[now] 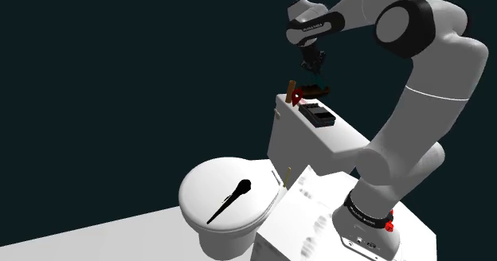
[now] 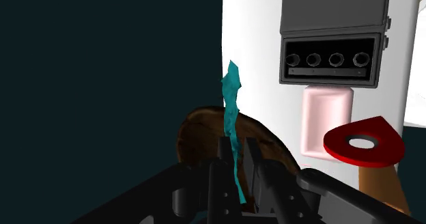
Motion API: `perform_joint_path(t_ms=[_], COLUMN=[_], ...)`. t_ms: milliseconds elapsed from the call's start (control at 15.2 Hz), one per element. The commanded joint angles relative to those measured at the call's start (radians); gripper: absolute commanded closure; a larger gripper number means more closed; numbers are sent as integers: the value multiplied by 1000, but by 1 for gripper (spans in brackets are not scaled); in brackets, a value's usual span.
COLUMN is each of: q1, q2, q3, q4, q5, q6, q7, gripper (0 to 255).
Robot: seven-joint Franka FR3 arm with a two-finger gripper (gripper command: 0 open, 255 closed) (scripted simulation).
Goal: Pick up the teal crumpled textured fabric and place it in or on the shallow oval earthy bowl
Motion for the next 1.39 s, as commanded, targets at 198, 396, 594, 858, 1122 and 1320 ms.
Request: perform_joint_path(t_ms=[198, 396, 594, 858, 1122, 1320], q1=[-28, -49, -51, -53, -56, -57], q2=[190, 348, 347, 349, 356, 363], q3=[-23, -36, -36, -36, -36, -36], q4=[250, 480, 440, 393, 352, 324], q5=[6, 18, 15, 11, 7, 3], q6=[-24, -68, -34, 10, 52, 82], q7=[-75, -141, -122, -98, -75, -57], gripper=[255, 255, 255, 255, 255, 255])
